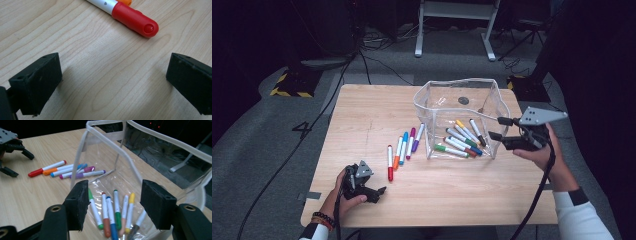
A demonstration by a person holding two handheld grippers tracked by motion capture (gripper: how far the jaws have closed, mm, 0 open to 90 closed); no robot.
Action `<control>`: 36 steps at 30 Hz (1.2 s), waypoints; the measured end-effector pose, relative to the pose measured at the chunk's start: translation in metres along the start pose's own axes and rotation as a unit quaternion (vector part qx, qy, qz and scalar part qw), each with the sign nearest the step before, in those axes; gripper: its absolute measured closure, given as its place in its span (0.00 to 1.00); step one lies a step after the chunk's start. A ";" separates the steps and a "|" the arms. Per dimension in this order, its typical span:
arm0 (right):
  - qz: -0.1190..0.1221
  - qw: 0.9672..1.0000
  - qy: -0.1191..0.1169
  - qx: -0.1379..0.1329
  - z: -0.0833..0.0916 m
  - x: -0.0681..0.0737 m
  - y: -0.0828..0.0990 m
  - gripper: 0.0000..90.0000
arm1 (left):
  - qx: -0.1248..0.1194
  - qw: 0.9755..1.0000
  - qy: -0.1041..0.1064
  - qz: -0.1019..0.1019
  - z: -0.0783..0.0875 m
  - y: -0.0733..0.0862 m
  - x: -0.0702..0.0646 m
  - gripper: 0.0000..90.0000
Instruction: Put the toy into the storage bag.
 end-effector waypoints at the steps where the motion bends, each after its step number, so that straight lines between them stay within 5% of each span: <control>1: -0.003 1.000 -0.010 -0.001 -0.001 0.009 0.006 0.45 | 0.000 1.000 0.004 -0.003 0.001 0.001 0.000 0.01; 9: -0.003 0.998 -0.056 0.019 -0.049 0.079 0.052 0.48 | 0.000 1.000 0.009 -0.009 0.004 0.005 -0.001 0.01; 14: -0.003 0.995 -0.099 0.008 -0.088 0.121 0.050 0.48 | -0.002 1.000 0.010 -0.009 0.007 0.008 -0.002 0.01; 18: 0.028 0.993 -0.117 0.014 -0.124 0.154 0.047 0.49 | -0.001 1.000 0.011 -0.010 0.008 0.009 -0.004 0.01; 24: 0.043 0.989 -0.140 0.029 -0.173 0.193 0.044 0.49 | -0.001 1.000 0.012 -0.011 0.010 0.012 -0.006 0.01; 28: 0.048 0.987 -0.148 0.029 -0.198 0.210 0.040 0.49 | -0.001 1.000 0.013 -0.015 0.014 0.016 -0.009 0.01; 36: 0.051 0.985 -0.159 0.044 -0.236 0.219 0.033 0.48 | -0.001 1.000 0.005 -0.008 0.022 0.025 -0.014 0.01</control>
Point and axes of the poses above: each handheld gripper's, and its own axes: z roughly backward along the jaws, y roughly out of its underside, x roughly to its left, the point moved 10 cm from there along -z, roughly forward along the jaws, and after that the axes turned 5 degrees about -z, right-handed, at the moved point
